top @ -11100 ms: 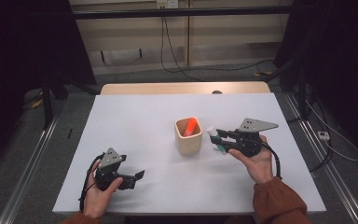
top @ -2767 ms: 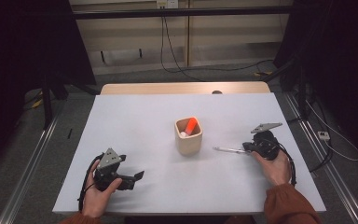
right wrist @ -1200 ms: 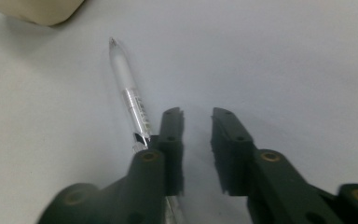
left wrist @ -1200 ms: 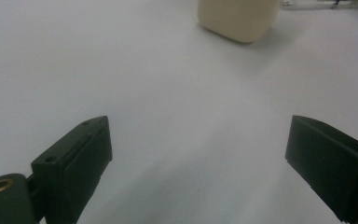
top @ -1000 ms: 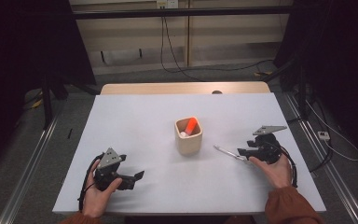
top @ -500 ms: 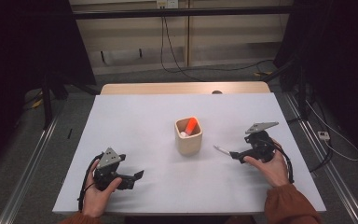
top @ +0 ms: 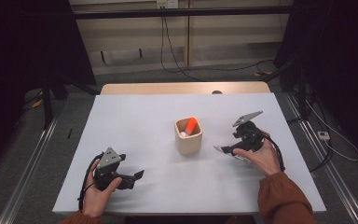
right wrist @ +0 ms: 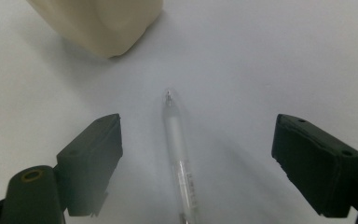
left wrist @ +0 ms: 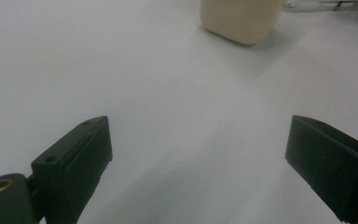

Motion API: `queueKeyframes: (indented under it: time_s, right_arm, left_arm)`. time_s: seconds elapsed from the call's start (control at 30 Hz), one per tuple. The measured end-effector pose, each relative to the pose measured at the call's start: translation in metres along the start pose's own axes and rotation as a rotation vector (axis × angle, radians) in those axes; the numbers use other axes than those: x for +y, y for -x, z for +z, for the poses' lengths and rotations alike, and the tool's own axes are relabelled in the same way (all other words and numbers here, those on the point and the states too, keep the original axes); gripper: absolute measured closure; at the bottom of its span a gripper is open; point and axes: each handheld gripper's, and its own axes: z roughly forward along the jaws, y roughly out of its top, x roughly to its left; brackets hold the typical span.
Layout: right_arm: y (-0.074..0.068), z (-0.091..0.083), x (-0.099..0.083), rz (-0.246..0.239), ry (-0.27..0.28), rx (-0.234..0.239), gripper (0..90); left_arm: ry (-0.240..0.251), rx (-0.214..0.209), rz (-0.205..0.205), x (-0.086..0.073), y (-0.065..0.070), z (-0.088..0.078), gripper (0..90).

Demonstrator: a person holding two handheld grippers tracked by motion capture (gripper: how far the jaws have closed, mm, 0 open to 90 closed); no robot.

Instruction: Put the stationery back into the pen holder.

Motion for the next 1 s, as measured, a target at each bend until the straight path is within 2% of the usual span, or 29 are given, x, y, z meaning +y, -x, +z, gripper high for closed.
queueKeyframes:
  time_s: [0.07, 0.2, 0.47, 0.67, 0.9, 0.93, 1.0]
  right_arm:
    - [0.005, 0.004, 0.005, 0.007, -0.010, 0.020, 22.3]
    - [0.005, 0.010, 0.005, 0.008, -0.031, 0.038, 27.1]
    - [0.000, 0.016, 0.006, -0.024, -0.103, 0.014, 33.3]
    - [-0.001, 0.017, 0.006, -0.038, -0.119, -0.002, 37.4]
    - [-0.003, 0.019, 0.006, -0.061, -0.147, 0.014, 52.8]
    - [-0.003, 0.019, 0.006, -0.077, -0.148, 0.017, 55.5]
    - [-0.005, 0.020, 0.006, -0.073, -0.156, 0.019, 57.1]
  left_arm:
    - [0.003, 0.001, -0.002, 0.000, 0.000, 0.000, 7.0]
    - [0.001, 0.003, -0.001, 0.000, -0.001, -0.001, 7.0]
    - [0.003, -0.002, -0.002, -0.001, 0.000, -0.001, 7.0]
    - [0.001, -0.004, -0.001, -0.001, 0.000, 0.000, 7.0]
    - [-0.001, -0.005, 0.001, -0.001, 0.000, 0.000, 7.0]
    - [-0.001, -0.005, 0.001, -0.001, 0.000, 0.000, 7.0]
    - [0.002, -0.007, -0.001, -0.001, 0.000, 0.000, 7.0]
